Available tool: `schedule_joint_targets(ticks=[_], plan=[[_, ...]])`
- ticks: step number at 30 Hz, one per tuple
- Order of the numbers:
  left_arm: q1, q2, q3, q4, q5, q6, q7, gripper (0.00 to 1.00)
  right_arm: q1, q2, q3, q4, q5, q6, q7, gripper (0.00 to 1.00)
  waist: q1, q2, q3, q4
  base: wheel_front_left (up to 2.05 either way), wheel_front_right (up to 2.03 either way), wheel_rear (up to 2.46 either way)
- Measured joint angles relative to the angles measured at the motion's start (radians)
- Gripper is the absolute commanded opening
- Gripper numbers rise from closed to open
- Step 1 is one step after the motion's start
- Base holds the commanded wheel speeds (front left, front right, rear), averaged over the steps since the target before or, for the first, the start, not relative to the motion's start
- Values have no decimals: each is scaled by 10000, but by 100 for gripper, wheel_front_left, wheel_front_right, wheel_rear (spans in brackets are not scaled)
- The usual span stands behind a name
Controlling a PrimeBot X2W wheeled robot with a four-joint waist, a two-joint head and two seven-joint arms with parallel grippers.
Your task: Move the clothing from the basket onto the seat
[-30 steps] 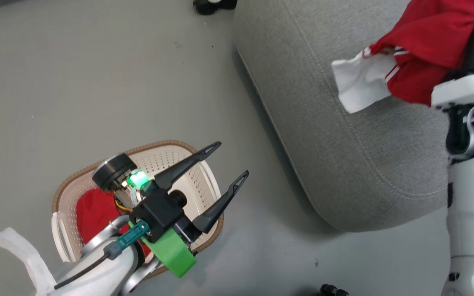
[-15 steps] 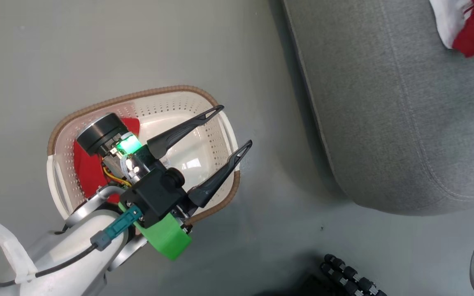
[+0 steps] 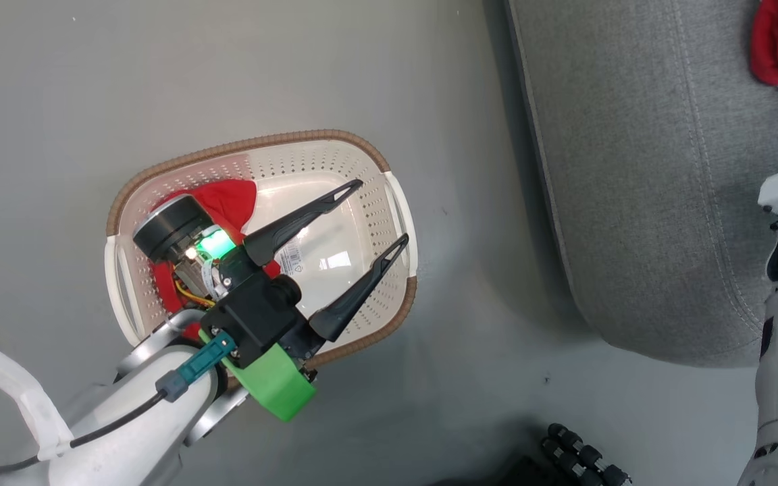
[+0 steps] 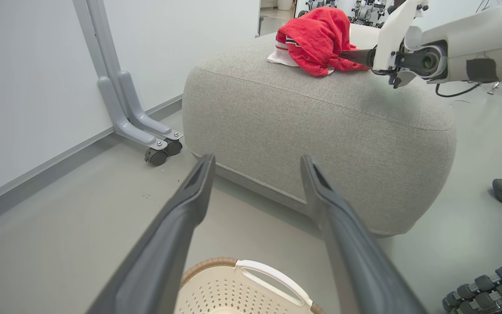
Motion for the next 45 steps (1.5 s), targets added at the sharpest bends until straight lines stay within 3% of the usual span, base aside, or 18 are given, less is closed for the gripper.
schedule_joint_targets(ticks=[11,22,28,36,45], plan=[[921,-596,171,888,-704,575,-472,100,2917,518,1371,-3425,380,0,-2,100,-2,0,-1483,-69,0,0,0],[1937,-1258,1127,1868,-1264,1183,-759,100,5041,541,3452,-5242,1066,0,-2,100,-2,0,-2937,670,0,0,0],[2648,-1597,2587,1914,-1279,1427,-775,100,5696,545,4243,-5873,938,0,336,100,-2,0,-3499,1489,0,0,0],[3800,-2090,4876,1967,-886,1436,-790,100,6236,548,4886,-6401,859,0,832,100,-2,0,-4248,2370,0,0,0],[4942,-2623,6569,2320,-102,995,-790,100,6965,546,4984,-6706,800,0,1181,100,-2,0,-5165,2912,0,0,0]])
